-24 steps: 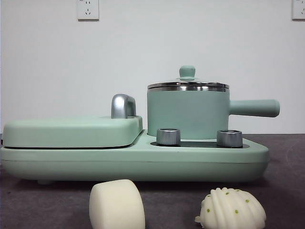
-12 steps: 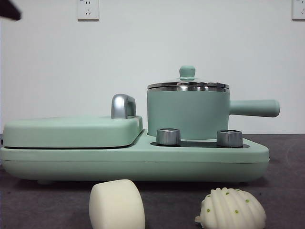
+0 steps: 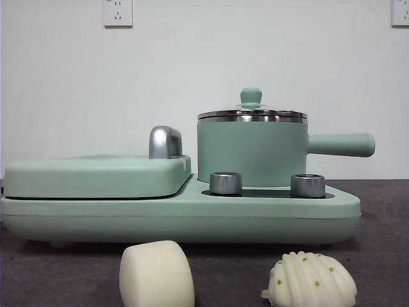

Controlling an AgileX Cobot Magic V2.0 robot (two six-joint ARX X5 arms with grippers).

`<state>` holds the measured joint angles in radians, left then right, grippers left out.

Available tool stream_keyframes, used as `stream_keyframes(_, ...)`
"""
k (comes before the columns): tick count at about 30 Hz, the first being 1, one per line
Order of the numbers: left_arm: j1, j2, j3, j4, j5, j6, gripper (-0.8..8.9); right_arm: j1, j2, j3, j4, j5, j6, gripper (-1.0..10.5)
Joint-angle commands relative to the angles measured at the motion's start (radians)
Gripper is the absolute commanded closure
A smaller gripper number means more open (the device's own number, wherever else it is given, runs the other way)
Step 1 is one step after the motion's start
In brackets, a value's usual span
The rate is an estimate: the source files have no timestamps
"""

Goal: Put the buns in a small steamer

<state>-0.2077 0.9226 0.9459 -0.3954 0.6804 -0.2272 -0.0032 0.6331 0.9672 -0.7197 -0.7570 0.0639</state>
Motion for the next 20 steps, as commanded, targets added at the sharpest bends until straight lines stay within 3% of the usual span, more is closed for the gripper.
stream_keyframes(1, -0.003, 0.014, 0.016, 0.023, 0.006, 0.019, 7.73, 0.002, 0.009, 0.015, 0.006, -0.001, -0.022, 9.2)
stream_keyframes(4, -0.003, 0.022, 0.016, 0.022, 0.004, 0.019, 6.14, 0.002, 0.013, 0.015, 0.008, 0.003, -0.019, 7.1)
stream_keyframes(6, -0.003, 0.027, 0.016, 0.022, 0.004, 0.019, 4.49, 0.002, 0.014, 0.015, 0.008, 0.008, -0.019, 5.3)
stream_keyframes(9, -0.003, 0.031, 0.016, 0.024, 0.004, 0.024, 3.06, 0.002, 0.019, 0.015, 0.008, 0.011, -0.021, 4.3)
stream_keyframes(20, -0.003, 0.061, 0.041, 0.024, -0.002, 0.020, 3.18, 0.002, 0.019, 0.015, 0.023, 0.019, -0.018, 4.3)
